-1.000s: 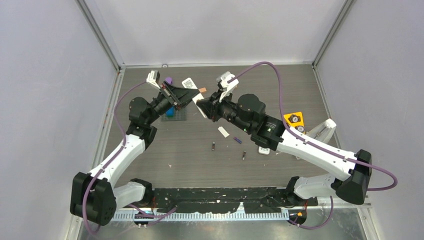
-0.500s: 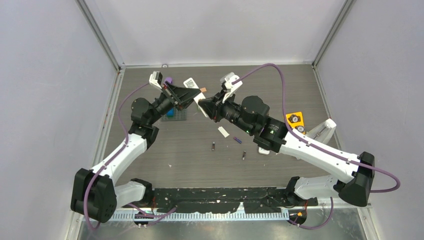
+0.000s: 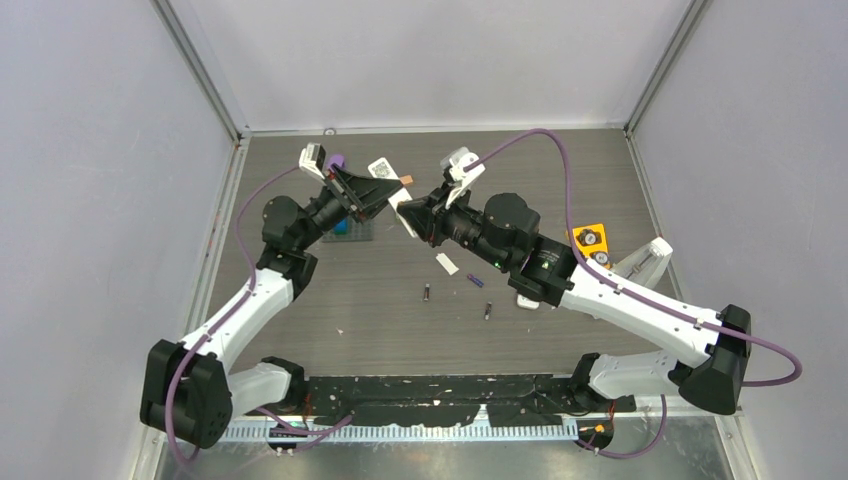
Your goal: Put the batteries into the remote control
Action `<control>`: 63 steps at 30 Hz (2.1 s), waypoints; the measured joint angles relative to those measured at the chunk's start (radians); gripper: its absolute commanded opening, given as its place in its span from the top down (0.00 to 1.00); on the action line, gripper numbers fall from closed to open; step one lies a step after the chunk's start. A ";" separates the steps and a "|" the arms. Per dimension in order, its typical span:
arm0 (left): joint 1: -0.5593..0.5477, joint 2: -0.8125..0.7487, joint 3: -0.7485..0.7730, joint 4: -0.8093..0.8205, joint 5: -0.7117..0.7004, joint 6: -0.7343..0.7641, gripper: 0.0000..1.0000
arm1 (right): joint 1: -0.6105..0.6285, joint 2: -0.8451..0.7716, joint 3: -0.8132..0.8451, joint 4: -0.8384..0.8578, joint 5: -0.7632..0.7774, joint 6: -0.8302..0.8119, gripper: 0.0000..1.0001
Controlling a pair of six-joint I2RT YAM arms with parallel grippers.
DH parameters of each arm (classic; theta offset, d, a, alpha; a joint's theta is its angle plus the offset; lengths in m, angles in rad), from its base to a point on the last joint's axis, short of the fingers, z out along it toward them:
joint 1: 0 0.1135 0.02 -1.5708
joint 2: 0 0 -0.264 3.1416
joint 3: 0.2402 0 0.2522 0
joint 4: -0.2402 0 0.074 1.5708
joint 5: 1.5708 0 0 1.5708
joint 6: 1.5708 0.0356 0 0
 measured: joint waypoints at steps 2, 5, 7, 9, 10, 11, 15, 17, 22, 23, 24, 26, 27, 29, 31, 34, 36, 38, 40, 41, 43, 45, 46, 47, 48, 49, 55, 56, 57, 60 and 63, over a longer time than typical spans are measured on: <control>0.000 -0.010 0.000 -0.015 0.002 0.019 1.00 | 0.000 0.000 0.001 -0.008 -0.008 -0.003 0.95; 0.000 -0.022 0.000 -0.040 0.004 0.043 1.00 | 0.000 0.000 0.001 -0.021 -0.025 -0.010 0.95; 0.002 -0.026 0.000 -0.049 0.000 0.053 1.00 | 0.000 0.000 0.001 -0.037 -0.037 -0.019 0.95; 0.005 -0.027 0.000 -0.053 0.001 0.064 1.00 | -0.002 0.003 0.001 -0.040 -0.050 -0.024 0.95; 0.005 -0.027 0.000 -0.056 0.001 0.069 1.00 | -0.003 0.005 0.001 -0.042 -0.055 -0.027 0.95; 0.005 -0.027 0.000 -0.059 0.001 0.070 1.00 | -0.004 0.005 0.001 -0.044 -0.059 -0.029 0.95; 0.005 -0.027 0.000 -0.060 0.001 0.069 1.00 | -0.006 0.005 0.001 -0.044 -0.066 -0.031 0.92; 0.005 -0.027 0.000 -0.060 0.001 0.069 1.00 | -0.007 0.006 0.001 -0.043 -0.068 -0.029 0.90; 0.007 -0.027 0.000 -0.058 0.000 0.058 1.00 | -0.007 0.018 0.014 -0.044 -0.062 -0.012 0.81; 0.008 -0.027 0.000 -0.058 0.000 0.055 1.00 | -0.007 0.021 0.016 -0.043 -0.061 -0.007 0.80; 0.009 -0.027 0.000 -0.058 0.000 0.051 1.00 | -0.007 0.023 0.018 -0.043 -0.061 -0.003 0.77; 0.010 -0.027 -0.001 -0.058 0.000 0.044 1.00 | -0.007 0.026 0.020 -0.038 -0.060 0.007 0.73; 0.010 -0.027 -0.002 -0.056 -0.005 0.040 1.00 | -0.006 0.029 0.022 -0.036 -0.063 0.013 0.71; 0.010 -0.027 -0.003 -0.052 -0.012 0.040 1.00 | -0.002 0.037 0.024 -0.032 -0.069 0.020 0.68; 0.012 -0.027 -0.006 -0.051 -0.019 0.039 1.00 | -0.002 0.041 0.027 -0.029 -0.072 0.026 0.66; 0.012 -0.027 -0.009 -0.051 -0.023 0.039 1.00 | -0.002 0.042 0.027 -0.030 -0.069 0.031 0.64; 0.012 -0.027 -0.010 -0.051 -0.027 0.039 1.00 | -0.002 0.042 0.028 -0.030 -0.067 0.034 0.64; 0.012 -0.027 -0.010 -0.050 -0.028 0.039 1.00 | 0.001 0.042 0.031 -0.034 -0.061 0.034 0.64; 0.012 -0.027 -0.010 -0.048 -0.030 0.039 1.00 | 0.002 0.042 0.038 -0.047 -0.054 0.037 0.63; 0.012 -0.027 -0.010 -0.050 -0.031 0.039 1.00 | 0.003 0.043 0.042 -0.054 -0.051 0.037 0.62; 0.012 -0.031 -0.010 -0.066 -0.035 0.050 1.00 | 0.003 0.047 0.057 -0.082 -0.042 0.036 0.57; 0.021 -0.051 -0.001 -0.150 -0.050 0.106 1.00 | 0.003 0.051 0.067 -0.122 -0.027 0.033 0.52; 0.023 -0.061 0.006 -0.190 -0.060 0.141 1.00 | 0.003 0.051 0.067 -0.141 -0.017 0.031 0.48; 0.028 -0.074 0.019 -0.251 -0.077 0.193 1.00 | 0.003 0.051 0.067 -0.161 -0.009 0.030 0.45; 0.034 -0.087 0.033 -0.315 -0.100 0.248 1.00 | 0.003 0.051 0.067 -0.181 -0.002 0.027 0.41; 0.042 -0.101 0.052 -0.388 -0.128 0.305 1.00 | 0.003 0.051 0.067 -0.202 0.003 0.025 0.39; 0.067 -0.145 0.179 -0.777 -0.350 0.592 1.00 | 0.003 0.068 0.067 -0.332 -0.012 0.008 0.30; 0.068 -0.149 0.192 -0.831 -0.391 0.628 1.00 | 0.003 0.087 0.069 -0.353 -0.024 0.008 0.30; 0.068 -0.151 0.201 -0.874 -0.423 0.657 1.00 | 0.005 0.118 0.076 -0.380 -0.036 0.008 0.30; 0.068 -0.154 0.220 -1.017 -0.536 0.735 1.00 | 0.014 0.251 0.106 -0.447 -0.070 0.014 0.30; 0.068 -0.159 0.220 -1.118 -0.611 0.778 1.00 | 0.045 0.418 0.137 -0.530 -0.079 0.037 0.30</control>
